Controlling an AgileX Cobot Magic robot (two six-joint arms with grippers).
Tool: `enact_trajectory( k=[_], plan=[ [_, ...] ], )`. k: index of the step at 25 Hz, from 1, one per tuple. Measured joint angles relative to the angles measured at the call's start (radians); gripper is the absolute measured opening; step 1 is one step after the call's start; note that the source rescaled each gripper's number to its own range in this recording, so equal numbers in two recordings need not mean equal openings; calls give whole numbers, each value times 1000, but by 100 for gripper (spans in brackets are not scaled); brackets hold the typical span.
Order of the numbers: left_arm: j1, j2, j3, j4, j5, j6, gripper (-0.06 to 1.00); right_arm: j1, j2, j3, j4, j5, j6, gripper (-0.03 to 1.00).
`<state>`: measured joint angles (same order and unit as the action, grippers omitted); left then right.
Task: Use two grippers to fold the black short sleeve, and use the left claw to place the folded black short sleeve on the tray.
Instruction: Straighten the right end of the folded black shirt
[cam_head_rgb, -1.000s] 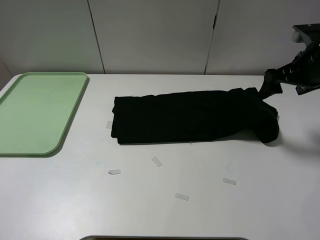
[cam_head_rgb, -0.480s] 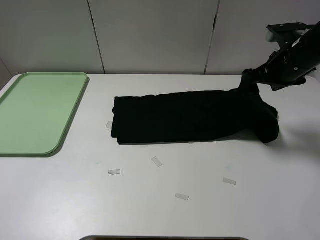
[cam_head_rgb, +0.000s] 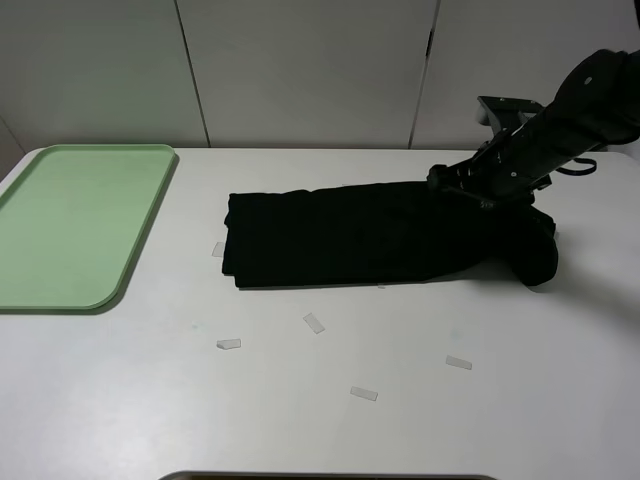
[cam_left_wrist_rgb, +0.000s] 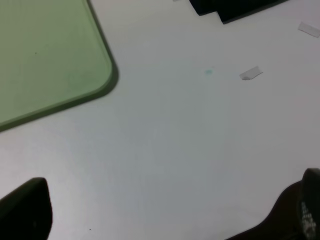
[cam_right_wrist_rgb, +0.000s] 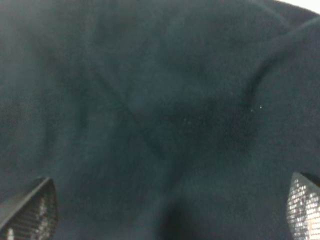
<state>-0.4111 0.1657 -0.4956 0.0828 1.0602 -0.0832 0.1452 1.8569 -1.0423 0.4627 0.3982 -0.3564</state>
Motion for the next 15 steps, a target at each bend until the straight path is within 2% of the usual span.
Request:
enact_trajectory(
  k=[7, 11, 15],
  plan=[
    [0, 0, 0, 0, -1, 0, 98, 0, 122, -1, 40, -97, -22, 100],
    [0, 0, 0, 0, -1, 0, 98, 1, 161, -1, 60, -106, -27, 100],
    [0, 0, 0, 0, -1, 0, 98, 27, 172, -1, 117, -125, -83, 100]
  ],
)
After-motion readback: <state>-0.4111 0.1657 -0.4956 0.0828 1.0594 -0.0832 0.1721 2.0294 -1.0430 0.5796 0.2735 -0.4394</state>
